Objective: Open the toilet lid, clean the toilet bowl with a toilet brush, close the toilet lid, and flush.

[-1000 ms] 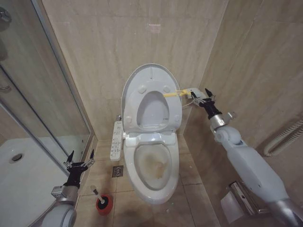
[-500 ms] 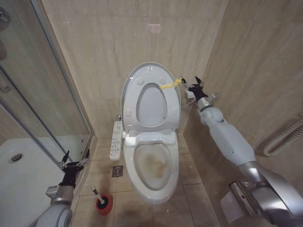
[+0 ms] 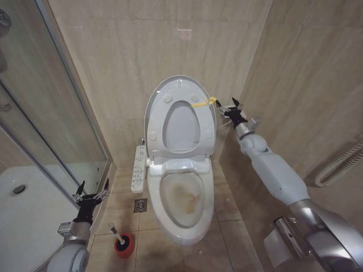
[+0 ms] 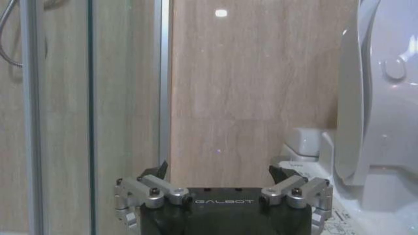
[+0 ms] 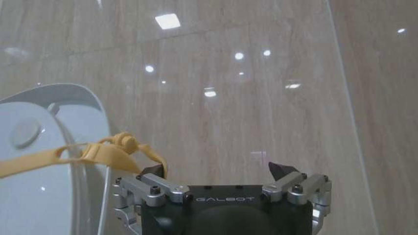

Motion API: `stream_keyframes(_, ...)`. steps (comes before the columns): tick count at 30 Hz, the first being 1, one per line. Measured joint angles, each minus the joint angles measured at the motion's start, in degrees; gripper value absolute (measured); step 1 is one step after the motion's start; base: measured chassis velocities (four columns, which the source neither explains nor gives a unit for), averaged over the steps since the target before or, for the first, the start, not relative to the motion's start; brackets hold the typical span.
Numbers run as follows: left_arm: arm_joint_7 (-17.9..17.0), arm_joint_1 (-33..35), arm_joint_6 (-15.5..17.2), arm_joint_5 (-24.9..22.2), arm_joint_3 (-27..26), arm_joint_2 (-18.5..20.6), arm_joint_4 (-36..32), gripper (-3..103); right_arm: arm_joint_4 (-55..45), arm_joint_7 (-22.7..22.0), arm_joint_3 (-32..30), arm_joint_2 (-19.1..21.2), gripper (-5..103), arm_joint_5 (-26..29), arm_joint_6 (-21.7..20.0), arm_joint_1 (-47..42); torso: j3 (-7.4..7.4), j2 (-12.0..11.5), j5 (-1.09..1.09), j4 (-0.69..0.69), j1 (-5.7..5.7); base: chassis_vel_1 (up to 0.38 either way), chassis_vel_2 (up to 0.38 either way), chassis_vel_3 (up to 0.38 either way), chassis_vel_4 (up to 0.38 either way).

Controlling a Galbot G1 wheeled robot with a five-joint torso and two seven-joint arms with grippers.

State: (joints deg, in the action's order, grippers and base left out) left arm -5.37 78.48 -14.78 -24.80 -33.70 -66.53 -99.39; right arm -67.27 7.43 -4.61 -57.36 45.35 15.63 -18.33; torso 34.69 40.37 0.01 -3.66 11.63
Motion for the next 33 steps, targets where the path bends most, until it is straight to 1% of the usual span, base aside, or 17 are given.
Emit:
stream_keyframes(3,0.0,-0.4,-0.1,0.0,0.2,0.2,0.8,100,-2.2,0.6,-0.6,1.6,100,1.0,0.4,-1.6,0.00,0.0,0.00,-0.01,0.00,0.000,0.000,0.000,0.000)
stream_keyframes(7,0.0,-0.6,-0.1,0.0,0.5,0.2,1.1,100,-3.4,0.8,-1.0,2.2,100,1.3,0.5,-2.5,0.00,0.0,-0.01,-0.01,0.00,0.000,0.000,0.000,0.000)
stream_keyframes(10,0.1,-1.0,-0.1,0.0,0.9,0.3,1.4,100,-7.0,1.2,-2.1,3.2,100,2.0,0.7,-5.8,0.00,0.0,0.00,-0.02,0.00,0.000,0.000,0.000,0.000)
stream_keyframes(17,0.1,-1.2,-0.1,0.0,1.0,0.5,2.1,100,-10.9,1.9,-3.2,4.3,100,2.5,0.9,-9.4,0.00,0.0,0.00,-0.02,0.00,0.000,0.000,0.000,0.000)
stream_keyframes(26,0.2,-1.4,-0.1,0.1,1.2,0.5,2.4,100,-13.7,2.1,-4.1,5.4,100,3.3,1.0,-10.9,0.00,0.0,0.00,-0.01,0.00,0.000,0.000,0.000,0.000)
stream_keyframes(30,0.2,-1.5,-0.1,0.1,1.2,0.5,2.5,100,-15.8,2.0,-4.5,5.6,100,3.6,1.0,-11.8,0.00,0.0,0.00,0.00,0.00,0.000,0.000,0.000,0.000)
stream_keyframes(33,0.2,-1.5,-0.1,0.1,1.2,0.7,2.5,100,-19.3,1.2,-5.9,6.0,100,3.8,1.0,-13.8,0.00,0.0,0.00,0.00,0.00,0.000,0.000,0.000,0.000)
